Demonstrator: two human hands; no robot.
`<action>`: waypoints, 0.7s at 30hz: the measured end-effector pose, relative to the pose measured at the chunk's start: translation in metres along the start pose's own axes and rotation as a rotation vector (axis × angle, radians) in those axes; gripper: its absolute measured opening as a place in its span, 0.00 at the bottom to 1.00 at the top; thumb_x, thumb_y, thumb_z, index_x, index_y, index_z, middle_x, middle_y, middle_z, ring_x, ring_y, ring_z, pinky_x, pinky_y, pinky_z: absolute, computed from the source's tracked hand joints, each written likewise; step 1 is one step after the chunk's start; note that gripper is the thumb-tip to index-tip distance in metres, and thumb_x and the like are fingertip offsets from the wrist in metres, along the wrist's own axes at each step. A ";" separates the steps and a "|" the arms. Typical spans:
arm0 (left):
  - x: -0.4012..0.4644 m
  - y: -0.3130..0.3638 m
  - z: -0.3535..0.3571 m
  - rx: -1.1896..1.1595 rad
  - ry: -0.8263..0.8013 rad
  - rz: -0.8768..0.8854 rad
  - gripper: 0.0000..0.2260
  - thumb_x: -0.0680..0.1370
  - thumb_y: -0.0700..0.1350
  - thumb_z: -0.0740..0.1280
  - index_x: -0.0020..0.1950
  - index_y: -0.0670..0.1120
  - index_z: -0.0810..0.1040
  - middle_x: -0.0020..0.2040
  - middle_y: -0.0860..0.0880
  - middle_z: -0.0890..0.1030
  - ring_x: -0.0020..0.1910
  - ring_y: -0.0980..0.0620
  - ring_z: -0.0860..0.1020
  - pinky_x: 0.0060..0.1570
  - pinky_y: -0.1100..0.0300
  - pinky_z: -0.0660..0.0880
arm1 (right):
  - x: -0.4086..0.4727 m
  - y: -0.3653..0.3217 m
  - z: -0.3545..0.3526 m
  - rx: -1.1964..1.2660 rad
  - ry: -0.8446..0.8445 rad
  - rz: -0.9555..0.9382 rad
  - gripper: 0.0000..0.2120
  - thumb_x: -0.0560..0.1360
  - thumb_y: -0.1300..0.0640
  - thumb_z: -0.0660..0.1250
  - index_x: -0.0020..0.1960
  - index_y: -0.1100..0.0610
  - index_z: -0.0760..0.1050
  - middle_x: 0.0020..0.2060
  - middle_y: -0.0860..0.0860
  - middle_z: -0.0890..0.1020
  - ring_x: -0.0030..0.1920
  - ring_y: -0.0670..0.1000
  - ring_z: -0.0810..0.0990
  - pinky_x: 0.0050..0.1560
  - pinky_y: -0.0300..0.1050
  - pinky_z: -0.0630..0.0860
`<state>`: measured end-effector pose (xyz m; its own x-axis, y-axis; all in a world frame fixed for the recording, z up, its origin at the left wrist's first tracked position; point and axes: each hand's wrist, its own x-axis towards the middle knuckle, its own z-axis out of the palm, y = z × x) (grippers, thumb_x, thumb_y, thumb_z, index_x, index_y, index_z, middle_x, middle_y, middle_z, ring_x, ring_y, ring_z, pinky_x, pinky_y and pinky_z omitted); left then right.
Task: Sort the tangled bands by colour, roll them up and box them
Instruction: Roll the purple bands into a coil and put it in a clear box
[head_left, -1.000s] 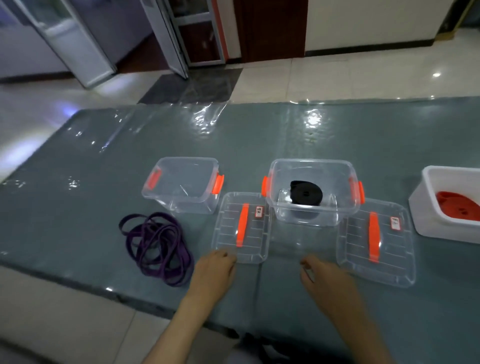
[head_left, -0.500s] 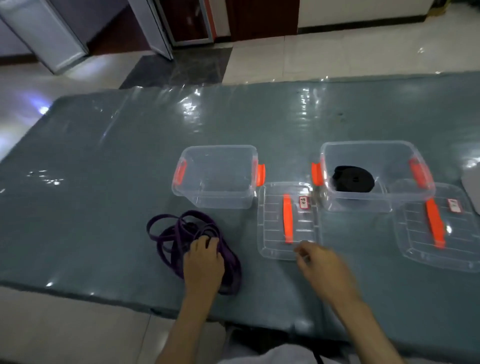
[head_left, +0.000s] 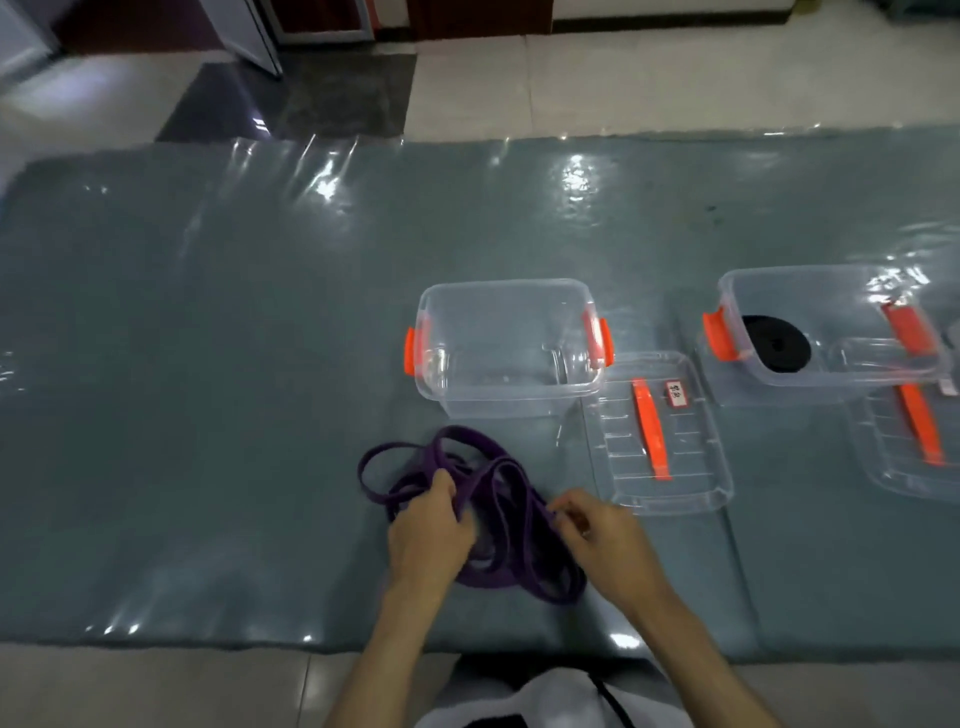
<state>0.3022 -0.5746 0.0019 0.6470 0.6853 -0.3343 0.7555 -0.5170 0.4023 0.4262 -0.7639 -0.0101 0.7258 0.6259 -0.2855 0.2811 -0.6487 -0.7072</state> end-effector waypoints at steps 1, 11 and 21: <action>0.002 0.002 -0.010 -0.043 0.003 -0.002 0.07 0.79 0.50 0.68 0.51 0.53 0.70 0.42 0.53 0.83 0.42 0.48 0.82 0.41 0.52 0.75 | 0.000 0.000 0.002 0.046 0.001 0.011 0.07 0.81 0.56 0.69 0.53 0.45 0.83 0.38 0.46 0.87 0.40 0.47 0.85 0.47 0.55 0.82; 0.013 0.034 -0.099 -0.587 -0.183 0.425 0.27 0.73 0.40 0.73 0.66 0.66 0.76 0.53 0.58 0.84 0.52 0.56 0.85 0.56 0.60 0.81 | 0.012 -0.066 -0.021 0.317 0.099 -0.336 0.22 0.84 0.48 0.64 0.78 0.40 0.68 0.71 0.36 0.75 0.72 0.42 0.74 0.69 0.32 0.70; 0.038 0.073 -0.151 -0.432 -0.099 0.566 0.16 0.79 0.36 0.72 0.62 0.52 0.81 0.52 0.54 0.85 0.54 0.56 0.82 0.58 0.65 0.74 | 0.033 -0.108 -0.087 0.636 0.094 -0.348 0.15 0.78 0.60 0.75 0.62 0.44 0.84 0.49 0.52 0.87 0.52 0.58 0.85 0.48 0.51 0.86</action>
<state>0.3665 -0.5086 0.1469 0.9493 0.3114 -0.0422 0.2062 -0.5159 0.8314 0.4744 -0.7109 0.1132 0.7198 0.6915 0.0613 0.1076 -0.0239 -0.9939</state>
